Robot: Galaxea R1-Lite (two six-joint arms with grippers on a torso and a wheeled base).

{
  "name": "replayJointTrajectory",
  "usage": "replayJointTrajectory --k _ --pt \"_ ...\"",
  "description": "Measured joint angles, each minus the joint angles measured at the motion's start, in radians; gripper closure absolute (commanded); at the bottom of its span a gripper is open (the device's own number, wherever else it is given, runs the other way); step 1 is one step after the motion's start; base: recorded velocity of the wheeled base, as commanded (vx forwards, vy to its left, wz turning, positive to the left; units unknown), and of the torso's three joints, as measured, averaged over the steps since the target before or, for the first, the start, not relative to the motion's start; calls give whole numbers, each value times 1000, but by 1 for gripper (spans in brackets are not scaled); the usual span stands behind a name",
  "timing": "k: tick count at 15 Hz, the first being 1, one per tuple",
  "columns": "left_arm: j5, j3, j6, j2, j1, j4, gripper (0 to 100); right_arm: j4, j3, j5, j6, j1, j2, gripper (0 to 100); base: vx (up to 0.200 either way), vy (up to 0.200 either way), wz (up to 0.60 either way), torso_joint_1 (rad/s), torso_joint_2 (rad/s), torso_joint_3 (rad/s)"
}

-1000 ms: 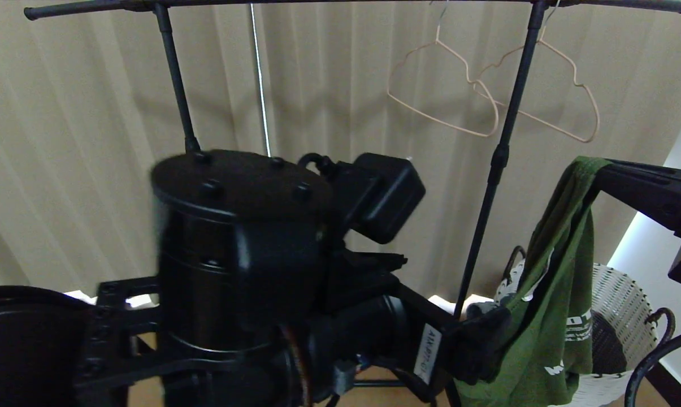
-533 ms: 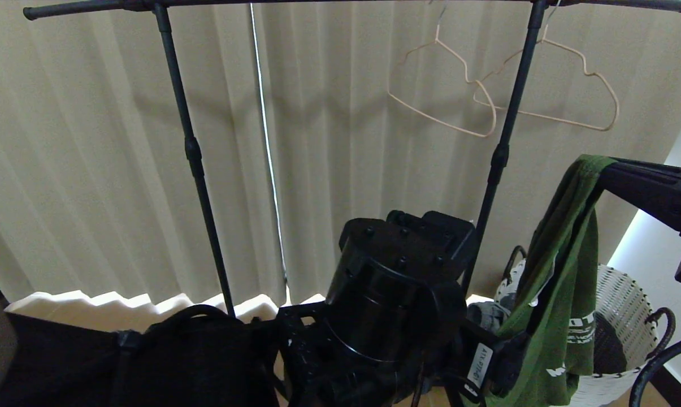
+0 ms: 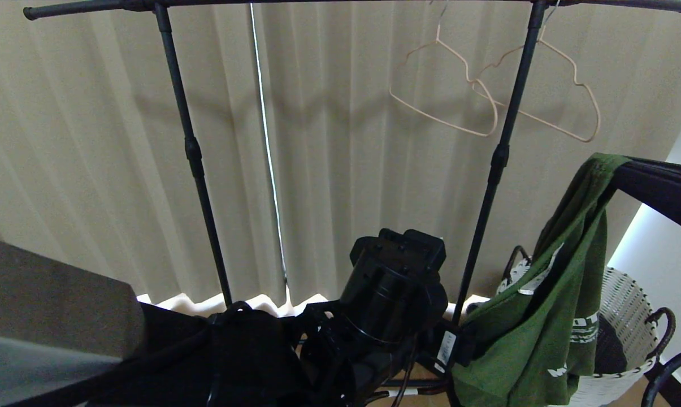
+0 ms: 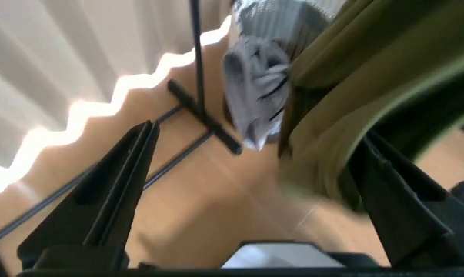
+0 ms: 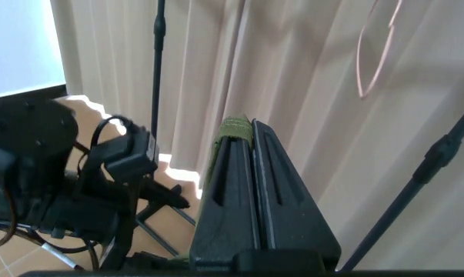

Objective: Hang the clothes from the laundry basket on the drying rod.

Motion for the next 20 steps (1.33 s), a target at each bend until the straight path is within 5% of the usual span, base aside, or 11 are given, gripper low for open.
replayJointTrajectory --k 2,3,9,14,20 --pt "1 27 1 2 5 0 0 0 0 0 0 -1 -2 100 0 0 0 0 0 0" --pt "1 37 1 2 6 -1 100 1 0 0 0 -1 -2 100 0 0 0 0 0 0" --pt "60 80 25 -16 0 -10 100 3 0 -1 0 -1 -2 100 0 0 0 0 0 0" --pt "98 243 177 -224 0 -89 100 1 10 0 0 -1 -8 100 0 0 0 0 0 0" --pt "100 176 247 -559 125 168 100 -1 -138 1 0 0 20 100 0 0 0 0 0 0"
